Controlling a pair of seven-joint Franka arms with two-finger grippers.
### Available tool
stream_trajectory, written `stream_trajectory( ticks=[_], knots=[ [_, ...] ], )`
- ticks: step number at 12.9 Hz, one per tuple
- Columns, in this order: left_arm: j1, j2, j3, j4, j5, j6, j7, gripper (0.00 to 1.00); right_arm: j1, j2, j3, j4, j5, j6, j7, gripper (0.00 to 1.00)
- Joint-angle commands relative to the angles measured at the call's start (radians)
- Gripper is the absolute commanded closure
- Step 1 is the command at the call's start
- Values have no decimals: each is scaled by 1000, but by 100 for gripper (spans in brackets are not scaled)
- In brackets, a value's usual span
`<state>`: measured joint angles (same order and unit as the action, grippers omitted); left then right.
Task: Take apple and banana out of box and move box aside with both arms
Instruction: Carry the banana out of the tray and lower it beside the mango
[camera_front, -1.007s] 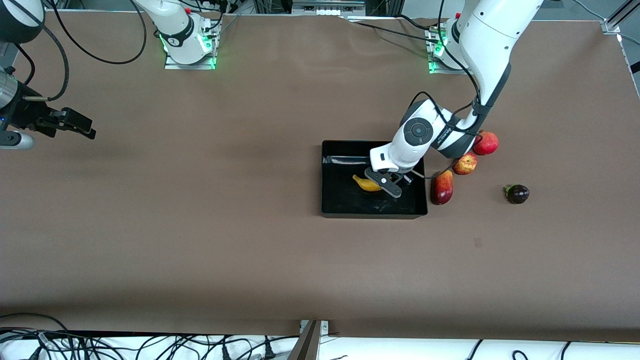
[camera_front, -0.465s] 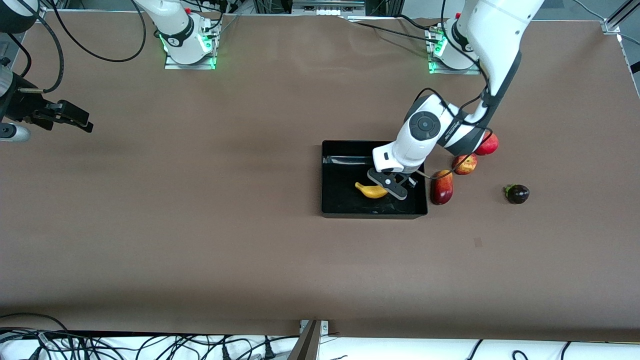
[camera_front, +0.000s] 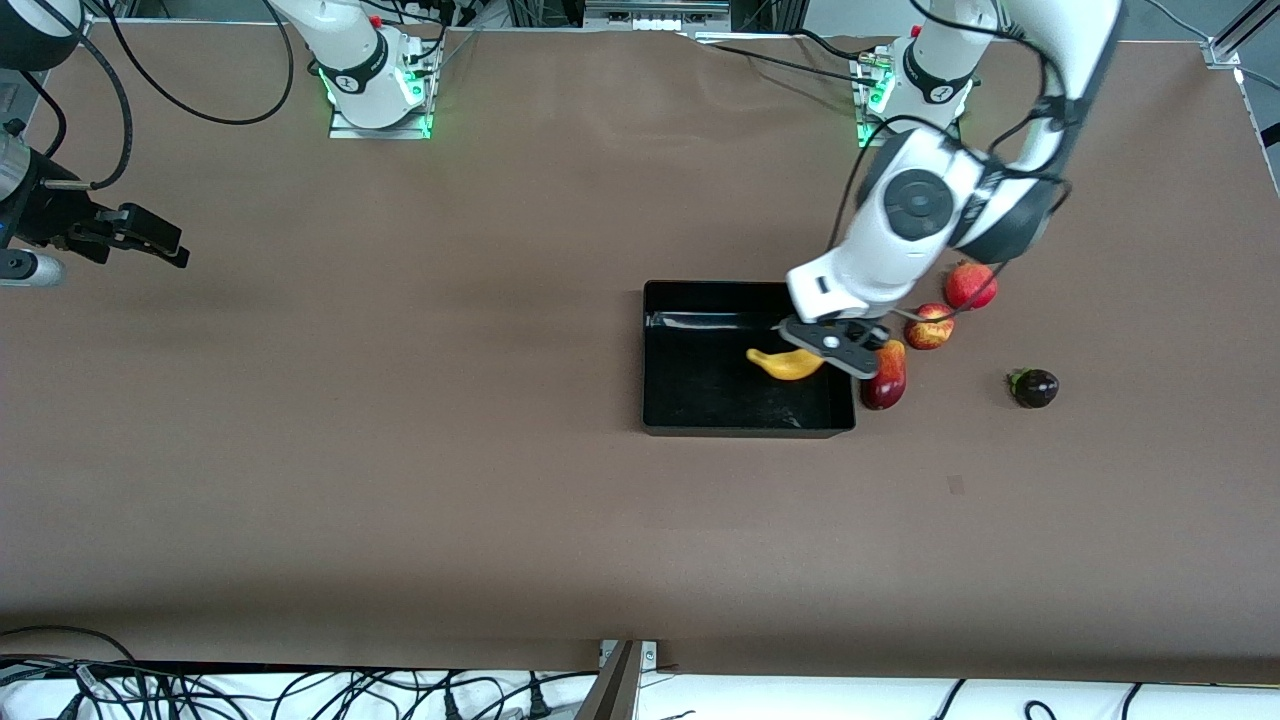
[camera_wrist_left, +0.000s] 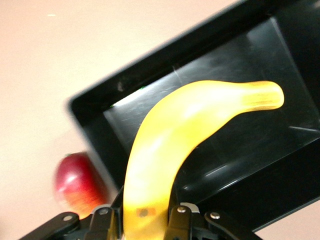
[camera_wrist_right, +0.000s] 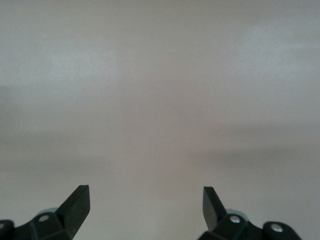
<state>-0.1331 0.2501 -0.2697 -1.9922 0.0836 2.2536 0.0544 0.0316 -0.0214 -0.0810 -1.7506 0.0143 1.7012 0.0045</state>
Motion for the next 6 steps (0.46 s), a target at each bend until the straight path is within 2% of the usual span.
stream_trajectory(
  ticks=[1,2,4,6],
  knots=[
    [149,-5,-8,-13,-25,-5,270,100,4,-3,-2,-1,0,14,18,0],
    [182,27,7,-4,-24,0,347,100,5,6,-2,-1,0,27,20,0],
    [204,114,85,51,-18,12,468,100,2,27,-3,-1,-2,69,12,0],
    [236,220,116,99,-15,62,573,100,4,41,-3,-7,-5,81,20,0]
  ],
)
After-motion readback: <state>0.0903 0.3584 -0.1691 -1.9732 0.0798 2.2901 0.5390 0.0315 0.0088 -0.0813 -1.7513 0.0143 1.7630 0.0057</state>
